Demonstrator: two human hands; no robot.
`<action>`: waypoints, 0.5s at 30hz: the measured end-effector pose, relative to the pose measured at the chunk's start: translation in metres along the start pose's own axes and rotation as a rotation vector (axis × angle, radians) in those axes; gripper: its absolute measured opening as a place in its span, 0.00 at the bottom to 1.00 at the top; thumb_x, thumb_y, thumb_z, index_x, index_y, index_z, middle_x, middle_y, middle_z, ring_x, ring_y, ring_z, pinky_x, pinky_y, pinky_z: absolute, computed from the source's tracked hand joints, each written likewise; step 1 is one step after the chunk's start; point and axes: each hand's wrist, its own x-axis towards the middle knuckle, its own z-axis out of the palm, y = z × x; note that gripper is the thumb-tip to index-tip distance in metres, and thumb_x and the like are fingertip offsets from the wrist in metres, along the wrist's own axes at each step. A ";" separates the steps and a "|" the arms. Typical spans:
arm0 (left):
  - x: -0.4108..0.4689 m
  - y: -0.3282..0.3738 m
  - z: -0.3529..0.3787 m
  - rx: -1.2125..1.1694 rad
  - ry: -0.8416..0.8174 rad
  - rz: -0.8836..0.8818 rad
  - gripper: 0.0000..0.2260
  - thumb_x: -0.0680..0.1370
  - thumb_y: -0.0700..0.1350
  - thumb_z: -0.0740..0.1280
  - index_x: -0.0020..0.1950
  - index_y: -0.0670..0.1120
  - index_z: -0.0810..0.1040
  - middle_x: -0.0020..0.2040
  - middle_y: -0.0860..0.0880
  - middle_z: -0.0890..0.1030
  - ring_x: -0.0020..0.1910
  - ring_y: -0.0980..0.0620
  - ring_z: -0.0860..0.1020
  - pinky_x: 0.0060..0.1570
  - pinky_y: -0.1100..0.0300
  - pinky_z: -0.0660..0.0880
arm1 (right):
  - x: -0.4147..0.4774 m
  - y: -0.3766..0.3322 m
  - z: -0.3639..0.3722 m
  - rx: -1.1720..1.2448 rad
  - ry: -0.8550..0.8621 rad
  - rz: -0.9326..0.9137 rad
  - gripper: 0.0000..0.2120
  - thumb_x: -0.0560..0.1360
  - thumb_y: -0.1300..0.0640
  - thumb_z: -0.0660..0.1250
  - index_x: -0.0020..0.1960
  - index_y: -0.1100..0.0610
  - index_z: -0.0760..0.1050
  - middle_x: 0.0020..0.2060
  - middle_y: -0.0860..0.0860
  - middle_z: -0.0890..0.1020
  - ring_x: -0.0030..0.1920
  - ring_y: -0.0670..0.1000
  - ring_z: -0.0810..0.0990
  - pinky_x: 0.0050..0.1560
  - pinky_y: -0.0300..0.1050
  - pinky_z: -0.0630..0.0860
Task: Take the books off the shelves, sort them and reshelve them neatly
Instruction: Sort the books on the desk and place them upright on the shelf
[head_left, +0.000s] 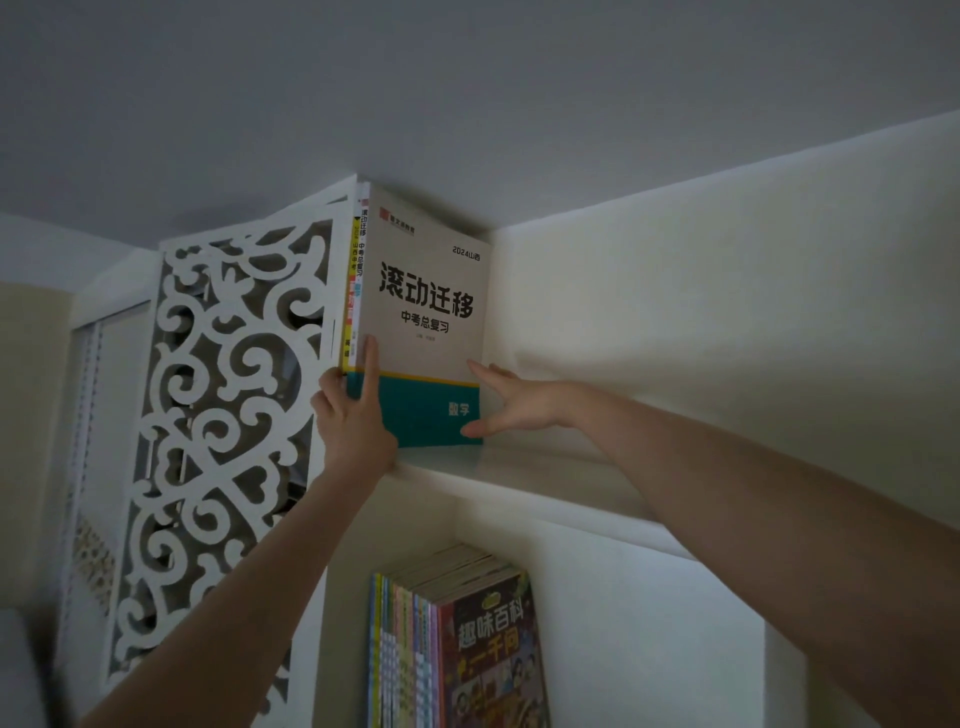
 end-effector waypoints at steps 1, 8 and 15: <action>0.000 -0.002 -0.001 0.065 0.017 0.010 0.45 0.71 0.33 0.64 0.77 0.57 0.41 0.71 0.38 0.49 0.68 0.37 0.53 0.67 0.43 0.58 | 0.000 -0.001 -0.001 0.004 0.007 -0.005 0.50 0.73 0.42 0.69 0.76 0.45 0.34 0.77 0.52 0.37 0.77 0.51 0.41 0.76 0.51 0.45; -0.021 0.024 -0.016 0.061 0.137 0.267 0.37 0.73 0.39 0.69 0.77 0.53 0.54 0.75 0.39 0.48 0.74 0.39 0.45 0.71 0.43 0.46 | -0.014 -0.011 -0.007 0.086 0.093 -0.051 0.52 0.72 0.44 0.71 0.77 0.47 0.33 0.78 0.54 0.43 0.77 0.53 0.47 0.76 0.53 0.51; -0.064 0.084 -0.047 -0.291 -0.026 0.282 0.27 0.75 0.38 0.68 0.71 0.51 0.66 0.72 0.45 0.56 0.71 0.47 0.58 0.70 0.55 0.58 | -0.088 -0.036 -0.029 0.412 0.391 -0.003 0.42 0.73 0.53 0.72 0.78 0.53 0.50 0.75 0.54 0.60 0.69 0.54 0.68 0.54 0.45 0.72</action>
